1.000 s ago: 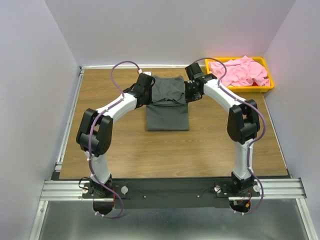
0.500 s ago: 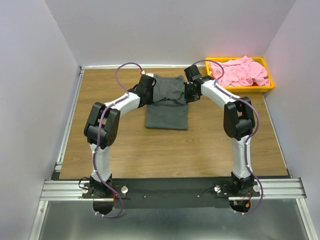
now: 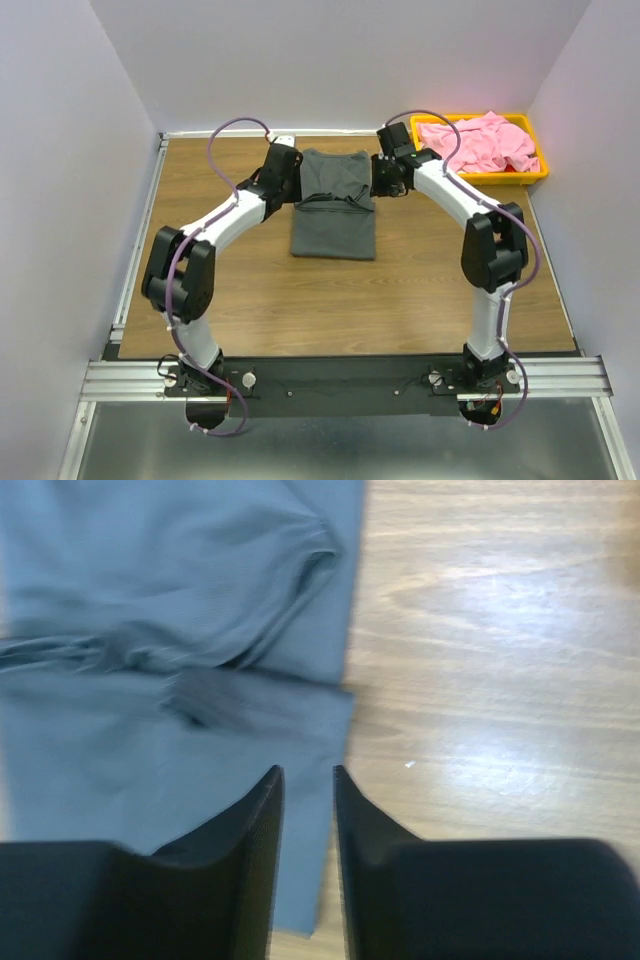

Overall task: Fold and stack the t-shirts
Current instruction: Fold the tshirt

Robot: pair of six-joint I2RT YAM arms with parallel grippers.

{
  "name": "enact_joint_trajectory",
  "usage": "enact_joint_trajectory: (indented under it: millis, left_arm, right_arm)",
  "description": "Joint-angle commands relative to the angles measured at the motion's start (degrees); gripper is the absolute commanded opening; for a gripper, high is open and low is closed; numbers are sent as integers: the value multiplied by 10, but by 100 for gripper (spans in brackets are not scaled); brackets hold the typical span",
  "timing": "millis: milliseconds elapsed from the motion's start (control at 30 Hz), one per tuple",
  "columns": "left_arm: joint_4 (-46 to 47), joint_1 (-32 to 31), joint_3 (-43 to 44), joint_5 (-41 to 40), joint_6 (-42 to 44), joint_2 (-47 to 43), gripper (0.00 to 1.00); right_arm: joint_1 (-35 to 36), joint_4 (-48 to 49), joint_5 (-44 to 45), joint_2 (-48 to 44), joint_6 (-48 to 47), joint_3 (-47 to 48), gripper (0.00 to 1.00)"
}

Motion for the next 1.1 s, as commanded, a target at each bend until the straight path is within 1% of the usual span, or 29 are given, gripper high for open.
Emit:
enact_joint_trajectory:
  millis: [0,33,100,133,267,400,467,600,733,900,967,1067]
  left_arm:
    - [-10,-32,-50,-24,-31,-56,39]
    - [-16,-43,-60,-17,-33,-60,31]
    - [-23,-60,-78,-4,-46,-64,24]
    - [-25,-81,-98,6,-49,-64,24]
    - [-21,-121,-147,13,-73,-58,23]
    - [-1,-132,-193,33,-88,-46,23]
    - [4,-135,-203,37,-92,-39,23]
    - [7,-140,-221,34,-98,-30,22]
    - [11,-142,-244,33,-103,-36,22]
    - [14,-144,-261,36,-104,-49,22]
    - [12,-148,-266,39,-106,-55,22]
    - [10,-150,-277,42,-108,-71,22]
  right_arm:
    - [10,58,-77,-61,15,-51,28]
    - [17,68,-90,-63,19,-76,24]
    - [24,94,-111,-62,32,-91,18]
    - [32,98,-121,-52,34,-100,18]
    - [47,130,-119,-26,45,-112,18]
    - [46,151,-123,3,53,-109,18]
    - [47,155,-116,16,54,-104,19]
    - [46,155,-72,47,48,-82,19]
    - [36,155,-18,75,26,-46,20]
    - [14,155,34,114,15,41,21]
    - [7,155,49,121,15,87,21]
    - [5,156,49,113,15,122,21]
